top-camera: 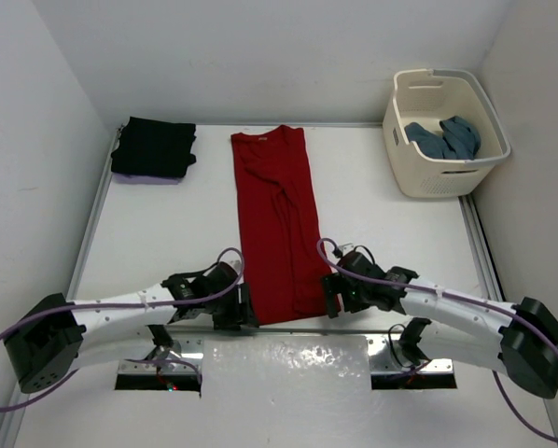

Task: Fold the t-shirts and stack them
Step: Grab the bottom of the folded rectangular tshirt with both arms, then fold the folded rectangular tshirt in 1/3 of the way, then grab one side of the 2/3 rectangular tshirt with both arms

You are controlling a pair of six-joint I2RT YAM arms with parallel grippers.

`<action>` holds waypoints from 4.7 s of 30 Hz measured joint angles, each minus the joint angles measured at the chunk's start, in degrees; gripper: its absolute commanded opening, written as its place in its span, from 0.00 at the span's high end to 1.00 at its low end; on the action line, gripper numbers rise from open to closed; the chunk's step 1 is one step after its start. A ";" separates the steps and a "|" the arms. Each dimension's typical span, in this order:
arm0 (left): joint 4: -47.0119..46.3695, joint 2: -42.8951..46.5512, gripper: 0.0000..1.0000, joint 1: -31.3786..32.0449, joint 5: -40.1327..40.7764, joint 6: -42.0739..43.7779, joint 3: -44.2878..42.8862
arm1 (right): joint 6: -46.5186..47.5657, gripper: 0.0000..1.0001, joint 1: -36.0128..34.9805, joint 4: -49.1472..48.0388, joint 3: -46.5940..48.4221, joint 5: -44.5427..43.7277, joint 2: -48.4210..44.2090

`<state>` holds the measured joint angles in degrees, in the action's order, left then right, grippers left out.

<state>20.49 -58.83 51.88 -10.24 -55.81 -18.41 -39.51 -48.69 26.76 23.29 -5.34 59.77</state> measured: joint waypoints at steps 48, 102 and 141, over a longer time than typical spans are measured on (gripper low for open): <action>-6.88 -14.25 1.00 -18.27 8.96 10.67 -26.62 | 10.62 1.00 9.68 -7.80 32.06 -10.54 22.34; -9.94 -25.35 0.00 -35.36 0.74 21.79 -27.65 | 16.98 0.01 21.86 -12.70 44.35 13.75 43.15; -17.25 -34.47 0.72 -28.02 3.63 18.10 -24.17 | -1.11 0.78 25.64 -31.56 24.02 13.07 42.25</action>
<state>3.25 -93.30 23.86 -6.61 -37.71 -42.59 -40.62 -23.05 -4.80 47.31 7.73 102.02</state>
